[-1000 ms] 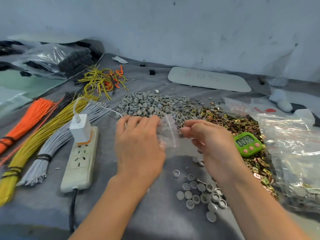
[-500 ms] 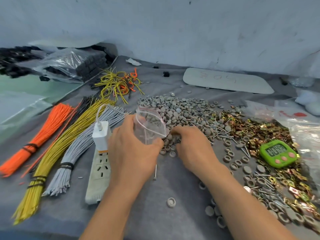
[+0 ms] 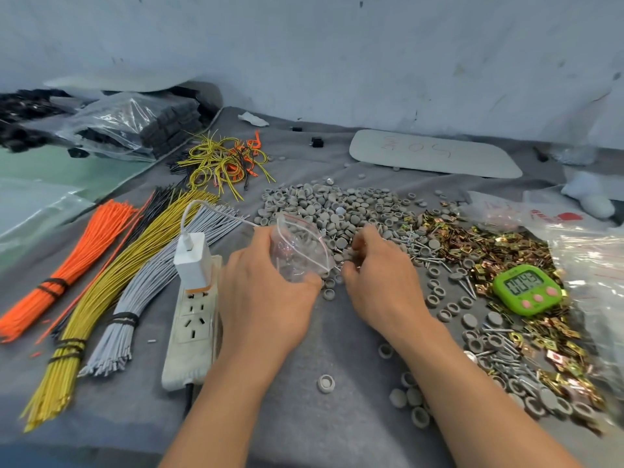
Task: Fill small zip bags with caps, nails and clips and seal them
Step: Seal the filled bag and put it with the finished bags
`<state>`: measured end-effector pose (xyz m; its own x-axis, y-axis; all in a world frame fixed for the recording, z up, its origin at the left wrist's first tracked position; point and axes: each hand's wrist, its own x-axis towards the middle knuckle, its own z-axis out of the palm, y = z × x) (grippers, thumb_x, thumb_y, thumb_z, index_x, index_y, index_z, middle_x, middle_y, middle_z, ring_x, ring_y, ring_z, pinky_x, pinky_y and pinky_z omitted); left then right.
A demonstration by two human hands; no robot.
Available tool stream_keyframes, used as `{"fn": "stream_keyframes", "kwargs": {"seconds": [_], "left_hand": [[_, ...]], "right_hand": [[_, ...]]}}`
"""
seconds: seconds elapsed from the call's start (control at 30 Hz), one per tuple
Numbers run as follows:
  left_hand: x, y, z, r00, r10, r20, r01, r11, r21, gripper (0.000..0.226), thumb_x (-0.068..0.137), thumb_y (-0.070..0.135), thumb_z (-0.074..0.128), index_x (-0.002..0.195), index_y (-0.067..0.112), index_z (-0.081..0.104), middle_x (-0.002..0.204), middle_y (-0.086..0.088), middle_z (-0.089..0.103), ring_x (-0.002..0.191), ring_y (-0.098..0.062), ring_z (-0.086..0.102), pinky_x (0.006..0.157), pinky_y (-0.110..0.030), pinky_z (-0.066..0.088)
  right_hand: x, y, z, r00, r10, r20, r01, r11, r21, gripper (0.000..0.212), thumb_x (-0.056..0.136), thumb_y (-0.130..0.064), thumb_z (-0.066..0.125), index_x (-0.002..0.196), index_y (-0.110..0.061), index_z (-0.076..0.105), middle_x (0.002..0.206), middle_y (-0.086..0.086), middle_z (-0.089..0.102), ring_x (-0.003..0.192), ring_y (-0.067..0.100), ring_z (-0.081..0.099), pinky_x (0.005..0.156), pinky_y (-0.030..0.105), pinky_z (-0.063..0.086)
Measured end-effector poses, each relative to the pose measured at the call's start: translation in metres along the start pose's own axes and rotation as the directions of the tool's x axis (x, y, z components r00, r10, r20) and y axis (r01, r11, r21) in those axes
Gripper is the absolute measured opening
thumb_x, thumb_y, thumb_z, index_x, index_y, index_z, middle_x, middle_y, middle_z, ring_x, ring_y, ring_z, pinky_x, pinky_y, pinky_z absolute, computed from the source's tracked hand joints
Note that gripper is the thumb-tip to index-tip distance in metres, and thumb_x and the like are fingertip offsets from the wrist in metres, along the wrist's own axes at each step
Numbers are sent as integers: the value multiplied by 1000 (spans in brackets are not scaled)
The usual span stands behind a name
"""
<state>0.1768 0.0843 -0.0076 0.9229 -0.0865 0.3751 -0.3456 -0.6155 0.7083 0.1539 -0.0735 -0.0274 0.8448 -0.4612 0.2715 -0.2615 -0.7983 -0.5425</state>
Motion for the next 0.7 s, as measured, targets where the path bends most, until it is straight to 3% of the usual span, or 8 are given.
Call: {"fn": "stream_keyframes", "kwargs": {"seconds": [0.13, 0.27, 0.33, 0.43, 0.53, 0.6, 0.7], "left_hand": [[-1, 7, 2, 1000, 2, 4, -2, 1000, 15, 42, 71, 40, 78, 104, 37, 52, 93, 11, 56, 102, -26, 54, 85, -42, 44], [-4, 16, 8, 999, 19, 39, -22, 997, 69, 44, 74, 41, 79, 107, 37, 51, 79, 21, 34, 106, -26, 54, 83, -37, 35], [-5, 17, 10, 998, 33, 55, -37, 996, 80, 46, 74, 41, 80, 109, 37, 51, 79, 23, 32, 107, -26, 54, 84, -37, 35], [-5, 19, 15, 997, 33, 67, -39, 996, 86, 47, 74, 39, 80, 111, 36, 50, 79, 22, 35, 104, -25, 54, 88, -39, 39], [-8, 25, 22, 997, 51, 61, -55, 996, 66, 42, 74, 40, 79, 103, 36, 48, 78, 23, 37, 89, -18, 45, 81, -36, 35], [-11, 28, 27, 995, 78, 67, -82, 994, 68, 39, 75, 41, 78, 99, 36, 48, 76, 23, 39, 85, -15, 39, 79, -34, 31], [-16, 30, 34, 986, 139, 96, -151, 979, 139, 39, 74, 40, 79, 98, 35, 49, 76, 21, 39, 81, -15, 36, 79, -33, 29]], "right_hand": [[0, -2, -5, 999, -31, -18, 31, 1000, 0, 17, 89, -27, 72, 94, -35, 58, 99, -8, 70, 95, 22, 63, 86, 38, 53], [-3, 1, -9, 996, 21, -83, 3, 960, 280, 25, 78, -18, 77, 84, -30, 56, 77, -12, 67, 66, 7, 60, 60, 25, 48], [-6, 4, -12, 996, 60, -63, -31, 922, 386, 26, 78, -13, 76, 85, -30, 58, 74, -10, 68, 62, 5, 59, 59, 22, 46], [-10, 14, -20, 996, 86, -1, -79, 919, 387, 21, 88, -20, 73, 102, -36, 73, 81, -11, 74, 71, 8, 67, 71, 28, 53], [-14, 23, -32, 995, 95, 31, -99, 892, 442, 9, 89, -30, 75, 83, -35, 79, 67, -10, 73, 57, 7, 65, 59, 29, 54], [-16, 27, -36, 988, 151, 35, -149, 869, 472, 14, 90, -33, 75, 76, -33, 78, 65, -9, 72, 51, 5, 60, 56, 30, 52], [-18, 29, -40, 970, 219, 107, -239, 765, 599, 21, 95, -16, 67, 79, -24, 77, 65, -4, 71, 53, 10, 58, 57, 33, 50]]}}
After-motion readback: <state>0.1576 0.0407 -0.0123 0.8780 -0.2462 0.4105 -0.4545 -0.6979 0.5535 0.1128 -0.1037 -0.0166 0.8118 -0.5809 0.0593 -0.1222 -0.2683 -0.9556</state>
